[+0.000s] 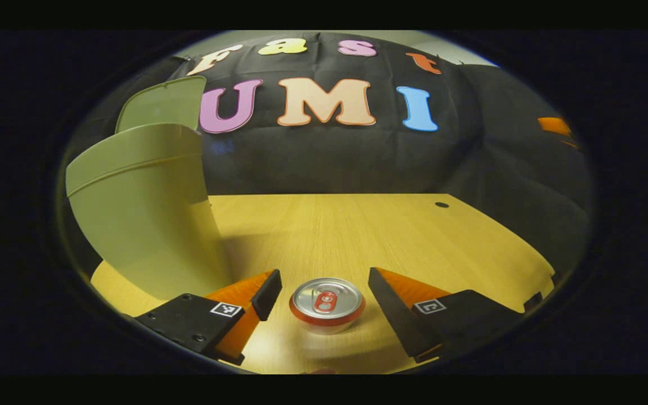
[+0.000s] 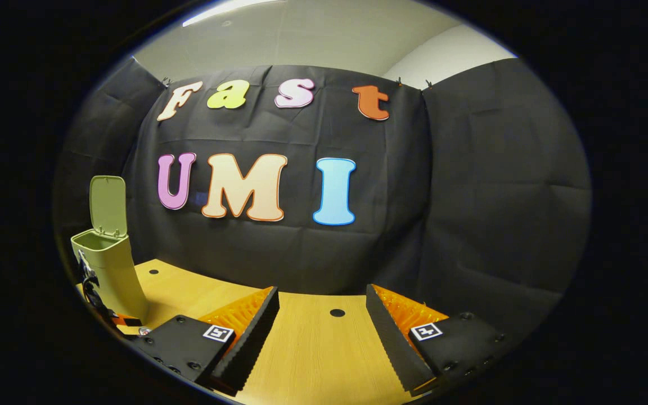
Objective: Press the lid of the desktop garbage bin to open it, pick up the crumpled paper on the desktop and throw it into the bin, then pick up the pop can on the desktop and drop it into the bin, and finally close the garbage bin lid.
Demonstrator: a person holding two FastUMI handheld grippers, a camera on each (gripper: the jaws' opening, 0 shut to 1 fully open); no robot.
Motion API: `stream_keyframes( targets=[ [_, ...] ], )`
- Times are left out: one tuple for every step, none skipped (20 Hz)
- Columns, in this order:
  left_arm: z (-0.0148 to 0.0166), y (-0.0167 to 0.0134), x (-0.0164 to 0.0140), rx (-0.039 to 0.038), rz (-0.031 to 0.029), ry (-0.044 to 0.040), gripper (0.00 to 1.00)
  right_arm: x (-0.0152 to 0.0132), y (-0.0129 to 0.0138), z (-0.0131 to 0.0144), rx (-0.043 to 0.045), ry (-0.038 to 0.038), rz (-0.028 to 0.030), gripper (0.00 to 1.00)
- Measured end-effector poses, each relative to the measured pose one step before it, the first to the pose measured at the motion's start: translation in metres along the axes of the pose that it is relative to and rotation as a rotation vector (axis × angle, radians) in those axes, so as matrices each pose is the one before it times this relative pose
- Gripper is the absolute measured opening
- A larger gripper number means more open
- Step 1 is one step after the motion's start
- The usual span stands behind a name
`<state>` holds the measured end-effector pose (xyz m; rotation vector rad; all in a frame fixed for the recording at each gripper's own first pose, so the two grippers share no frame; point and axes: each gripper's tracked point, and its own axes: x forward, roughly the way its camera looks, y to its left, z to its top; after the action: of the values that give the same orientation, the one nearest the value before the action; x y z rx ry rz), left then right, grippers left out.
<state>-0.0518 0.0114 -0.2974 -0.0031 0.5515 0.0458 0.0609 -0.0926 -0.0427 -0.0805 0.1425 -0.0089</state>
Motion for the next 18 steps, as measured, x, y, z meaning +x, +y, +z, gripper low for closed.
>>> stream_keyframes(
  targets=[
    [-0.00747, -0.00057, 0.00080, 0.00099, 0.00079, 0.01695, 0.95, -0.00044, 0.00130, -0.00149, -0.00122, 0.00305, 0.00060, 1.00],
    [-0.00639, 0.00028, 0.00004, 0.00229, 0.00000, 0.01290, 0.94, 0.00021, 0.00117, -0.00099, -0.00111, 0.00398, 0.00290, 1.00],
    [-0.00640, -0.00025, 0.00170, 0.00440, 0.00166, 0.01661, 0.94, 0.00074, 0.00125, -0.00219, 0.00036, 0.00467, 0.00289, 1.00],
    [-0.00532, -0.00039, 0.00052, 0.00435, 0.00026, 0.01648, 0.94, 0.00039, 0.00199, -0.00053, 0.00135, 0.00343, 0.00493, 1.00],
    [-0.00466, -0.00011, 0.00058, 0.00437, -0.00233, 0.01288, 0.94, 0.00078, 0.00227, -0.00191, 0.00073, 0.00281, 0.00454, 1.00],
    [-0.00284, -0.00132, 0.00074, 0.00431, -0.00490, 0.01100, 0.94, 0.00024, 0.00257, -0.00050, -0.00036, 0.00362, 0.00519, 0.98],
    [-0.00039, -0.00033, -0.00006, 0.00251, 0.00043, 0.00952, 0.94, 0.00066, 0.00263, -0.00271, 0.00034, 0.00540, 0.00583, 0.98],
    [0.00080, -0.00042, -0.00060, -0.00339, -0.00352, 0.00394, 0.85, 0.00029, 0.00230, -0.00175, 0.00259, 0.00318, 0.00667, 1.00],
    [0.00062, -0.00063, -0.00152, -0.00418, -0.00579, -0.00149, 0.78, -0.00011, 0.00134, -0.00111, 0.00332, -0.00069, 0.00372, 0.98],
    [0.00419, 0.00109, -0.00014, -0.00007, -0.00040, -0.00715, 0.78, 0.00036, 0.00132, -0.00059, 0.00294, 0.00070, 0.00245, 0.98],
    [0.00342, 0.00132, -0.00305, 0.00458, -0.00046, -0.00296, 0.78, 0.00041, 0.00162, -0.00248, 0.00411, 0.00330, 0.00437, 0.98],
    [0.00660, 0.00000, -0.00346, 0.00393, -0.00266, -0.00817, 0.78, 0.00021, 0.00228, -0.00159, 0.00406, 0.00257, 0.00591, 0.98],
    [0.01060, 0.00058, -0.00224, 0.00068, -0.00351, -0.01528, 0.78, -0.00019, 0.00169, -0.00146, 0.00275, 0.00051, 0.00310, 1.00],
    [0.01672, 0.00175, 0.00002, 0.00382, -0.00520, -0.02411, 0.78, -0.00004, 0.00189, -0.00185, 0.00331, 0.00090, 0.00332, 0.98],
    [0.01726, 0.00110, 0.00210, 0.00679, -0.00224, -0.02641, 0.78, -0.00035, 0.00314, -0.00327, 0.00626, 0.00475, 0.00635, 0.98],
    [0.01487, 0.00016, 0.00055, 0.01022, -0.00017, -0.02305, 0.78, 0.00007, 0.00421, -0.00300, 0.00957, 0.00566, 0.00895, 0.98],
    [0.01547, 0.00159, -0.00042, 0.01233, 0.00143, -0.03000, 0.78, -0.00076, 0.00545, -0.00377, 0.01156, 0.00567, 0.01304, 0.98],
    [0.01558, 0.00062, 0.00007, 0.00613, -0.00088, -0.03039, 0.78, -0.00068, 0.00499, -0.00363, 0.00822, 0.00606, 0.01001, 0.98]
  ],
)
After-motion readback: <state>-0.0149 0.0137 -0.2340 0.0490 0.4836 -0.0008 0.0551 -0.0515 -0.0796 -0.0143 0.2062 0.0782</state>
